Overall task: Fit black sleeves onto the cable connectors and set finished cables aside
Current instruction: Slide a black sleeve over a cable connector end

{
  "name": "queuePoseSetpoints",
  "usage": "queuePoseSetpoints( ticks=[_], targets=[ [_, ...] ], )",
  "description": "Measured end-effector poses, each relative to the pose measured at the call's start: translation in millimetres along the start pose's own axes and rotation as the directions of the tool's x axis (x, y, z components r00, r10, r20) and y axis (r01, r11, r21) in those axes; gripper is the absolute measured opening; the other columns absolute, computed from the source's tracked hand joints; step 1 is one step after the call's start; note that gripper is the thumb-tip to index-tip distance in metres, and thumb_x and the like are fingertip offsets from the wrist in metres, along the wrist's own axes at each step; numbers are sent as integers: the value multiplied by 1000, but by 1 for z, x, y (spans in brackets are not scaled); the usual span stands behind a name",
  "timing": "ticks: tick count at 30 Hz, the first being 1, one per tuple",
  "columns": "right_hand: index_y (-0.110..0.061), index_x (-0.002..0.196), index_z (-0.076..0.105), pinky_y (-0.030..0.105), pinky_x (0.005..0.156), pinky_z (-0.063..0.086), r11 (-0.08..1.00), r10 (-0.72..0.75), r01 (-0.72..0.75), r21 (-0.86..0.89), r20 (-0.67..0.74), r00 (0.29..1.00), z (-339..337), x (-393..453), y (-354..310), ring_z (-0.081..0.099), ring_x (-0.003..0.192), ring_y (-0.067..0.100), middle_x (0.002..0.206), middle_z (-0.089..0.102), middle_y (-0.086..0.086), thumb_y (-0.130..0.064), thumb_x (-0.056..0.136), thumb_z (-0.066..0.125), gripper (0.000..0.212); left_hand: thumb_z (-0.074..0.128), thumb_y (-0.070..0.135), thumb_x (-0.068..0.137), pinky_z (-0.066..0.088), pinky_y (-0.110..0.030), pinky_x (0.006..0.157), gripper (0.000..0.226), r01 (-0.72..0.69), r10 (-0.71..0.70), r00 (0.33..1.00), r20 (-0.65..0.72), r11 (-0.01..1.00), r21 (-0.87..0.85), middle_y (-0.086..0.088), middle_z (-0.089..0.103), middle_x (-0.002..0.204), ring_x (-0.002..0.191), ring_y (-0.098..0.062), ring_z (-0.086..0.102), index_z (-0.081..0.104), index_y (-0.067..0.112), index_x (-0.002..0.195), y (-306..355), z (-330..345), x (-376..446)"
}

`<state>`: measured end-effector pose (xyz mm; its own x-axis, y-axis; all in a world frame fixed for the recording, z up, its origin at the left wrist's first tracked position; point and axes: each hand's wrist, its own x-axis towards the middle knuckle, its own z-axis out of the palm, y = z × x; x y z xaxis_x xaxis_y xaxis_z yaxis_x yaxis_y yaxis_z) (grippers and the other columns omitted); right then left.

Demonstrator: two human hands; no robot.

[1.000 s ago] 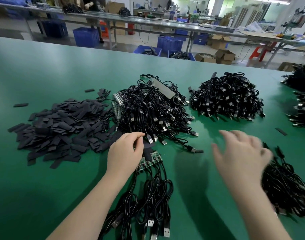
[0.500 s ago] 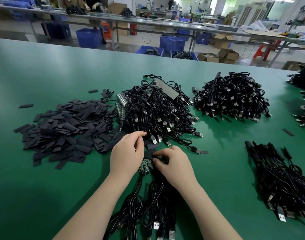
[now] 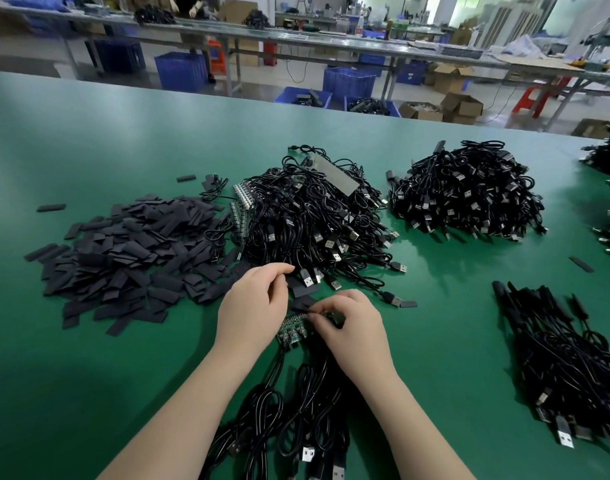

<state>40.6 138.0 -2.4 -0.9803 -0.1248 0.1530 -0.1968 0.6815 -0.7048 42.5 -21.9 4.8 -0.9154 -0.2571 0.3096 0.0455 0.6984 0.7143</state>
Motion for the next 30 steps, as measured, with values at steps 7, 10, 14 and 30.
queuePoseSetpoints(
  ticks=[7, 10, 14, 30],
  targets=[
    [-34, 88, 71, 17, 71, 50, 912, 195, -104, 398, -196, 961, -17, -2, 8, 63, 75, -2, 79, 71, -19, -18, 88, 72, 16, 53, 24, 97, 56, -39, 65, 23, -6, 9, 999, 33, 995, -95, 12, 66, 96, 68, -8, 61, 68, 35, 111, 3, -3, 0],
    [-26, 121, 68, 27, 80, 48, 986, 153, -126, 107, -307, 939, -23, -1, 14, 61, 95, 11, 108, 67, -11, -22, 92, 68, 30, 56, 34, 93, 47, -23, 55, 15, -97, 97, 989, 114, 995, -6, 20, 63, 81, 73, 2, 57, 71, 40, 92, 4, -2, -3],
    [-28, 118, 71, 33, 84, 48, 970, 81, -102, -221, -101, 992, -24, -2, 13, 58, 103, 18, 107, 63, -4, -49, 87, 67, 38, 56, 46, 90, 37, -16, 60, 16, -221, 183, 957, 223, 962, 159, 22, 59, 79, 77, 9, 52, 71, 40, 88, 1, 4, -5],
    [-36, 113, 68, 39, 100, 42, 980, 145, -127, -151, 114, 983, -22, -3, 5, 53, 115, 12, 110, 57, -14, -54, 82, 70, 36, 57, 43, 92, 43, -23, 77, 18, -293, 217, 902, 372, 942, 161, 20, 57, 98, 80, 5, 47, 67, 35, 104, -4, 7, -2]
  ],
)
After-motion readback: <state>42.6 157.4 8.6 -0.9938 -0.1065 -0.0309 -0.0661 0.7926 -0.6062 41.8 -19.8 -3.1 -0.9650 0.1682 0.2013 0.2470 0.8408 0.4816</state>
